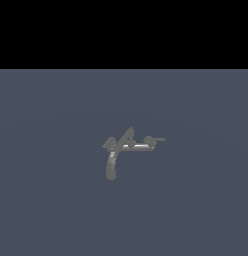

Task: Turn on the faucet by rotating a designated handle.

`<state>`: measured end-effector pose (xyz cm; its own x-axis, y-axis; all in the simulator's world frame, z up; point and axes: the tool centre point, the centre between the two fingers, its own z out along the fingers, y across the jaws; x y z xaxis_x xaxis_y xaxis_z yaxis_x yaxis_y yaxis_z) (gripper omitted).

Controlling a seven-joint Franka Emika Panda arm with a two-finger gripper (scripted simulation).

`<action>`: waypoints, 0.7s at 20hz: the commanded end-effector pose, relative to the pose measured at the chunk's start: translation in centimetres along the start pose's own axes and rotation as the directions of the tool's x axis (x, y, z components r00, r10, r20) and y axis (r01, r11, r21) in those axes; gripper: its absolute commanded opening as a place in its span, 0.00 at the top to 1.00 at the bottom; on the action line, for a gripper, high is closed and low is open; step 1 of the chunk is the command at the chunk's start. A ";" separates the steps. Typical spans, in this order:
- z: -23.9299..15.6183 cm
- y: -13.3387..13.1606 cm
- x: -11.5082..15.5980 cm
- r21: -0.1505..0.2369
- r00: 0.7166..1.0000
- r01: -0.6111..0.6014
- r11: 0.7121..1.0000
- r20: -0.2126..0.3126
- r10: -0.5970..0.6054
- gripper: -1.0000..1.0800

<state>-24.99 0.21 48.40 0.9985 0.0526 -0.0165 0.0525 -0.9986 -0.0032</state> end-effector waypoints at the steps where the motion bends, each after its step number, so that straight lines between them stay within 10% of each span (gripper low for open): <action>1: 0.0 0.0 0.0 0.000 1.000 0.000 1.000 0.000 0.000 1.00; 14: 2.9 -0.7 2.2 0.001 0.994 -0.112 0.994 -0.001 0.112 1.00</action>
<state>-23.34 0.89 46.06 0.9992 -0.0370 -0.0156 -0.0370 -0.9993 -0.0028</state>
